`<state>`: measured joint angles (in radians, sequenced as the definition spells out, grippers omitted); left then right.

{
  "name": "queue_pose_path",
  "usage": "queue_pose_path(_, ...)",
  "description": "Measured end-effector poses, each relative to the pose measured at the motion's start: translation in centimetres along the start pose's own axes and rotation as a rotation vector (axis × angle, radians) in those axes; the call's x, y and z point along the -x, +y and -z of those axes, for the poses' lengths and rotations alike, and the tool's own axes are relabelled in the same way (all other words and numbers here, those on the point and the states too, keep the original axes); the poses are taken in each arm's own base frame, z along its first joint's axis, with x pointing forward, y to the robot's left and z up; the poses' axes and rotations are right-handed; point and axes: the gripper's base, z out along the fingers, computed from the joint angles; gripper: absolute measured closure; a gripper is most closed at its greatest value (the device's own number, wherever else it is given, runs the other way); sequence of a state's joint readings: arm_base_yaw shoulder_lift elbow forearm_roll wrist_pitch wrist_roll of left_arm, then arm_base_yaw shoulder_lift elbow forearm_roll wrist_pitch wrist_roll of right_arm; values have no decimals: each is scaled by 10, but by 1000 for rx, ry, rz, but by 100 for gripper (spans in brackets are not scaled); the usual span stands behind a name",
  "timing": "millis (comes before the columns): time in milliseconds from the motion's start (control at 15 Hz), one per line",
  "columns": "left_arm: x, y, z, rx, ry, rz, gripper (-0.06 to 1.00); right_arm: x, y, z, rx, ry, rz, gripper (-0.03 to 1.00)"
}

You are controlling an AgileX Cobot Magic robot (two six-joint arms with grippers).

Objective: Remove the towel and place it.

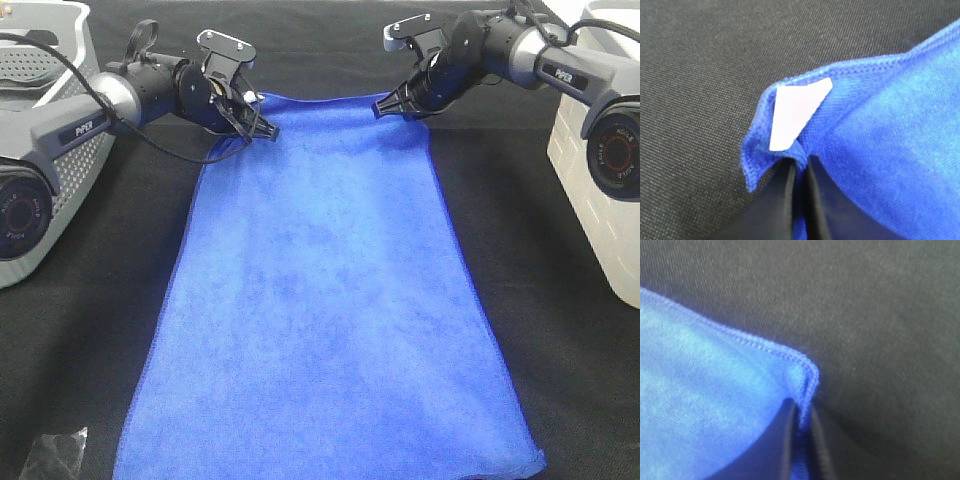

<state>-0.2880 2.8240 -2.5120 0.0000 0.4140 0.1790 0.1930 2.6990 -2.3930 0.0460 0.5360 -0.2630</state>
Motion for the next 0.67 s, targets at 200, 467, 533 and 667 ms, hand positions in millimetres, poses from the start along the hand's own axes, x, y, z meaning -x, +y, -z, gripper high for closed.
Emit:
queue_pose_path(200, 1, 2, -2, 12, -54, 12, 49, 1, 0, 0, -2, -6, -14, 50)
queue_pose_path(467, 3, 17, -1, 66, -86, 32, 23, 1, -1, 1, -7, 0, -27, 29)
queue_pose_path(533, 4, 22, 1, 88, -68, 32, 22, 3, -2, 4, -8, 10, -24, 29)
queue_pose_path(667, 12, 26, 12, 99, -10, 49, 22, 12, -4, 19, -4, 33, -26, 29)
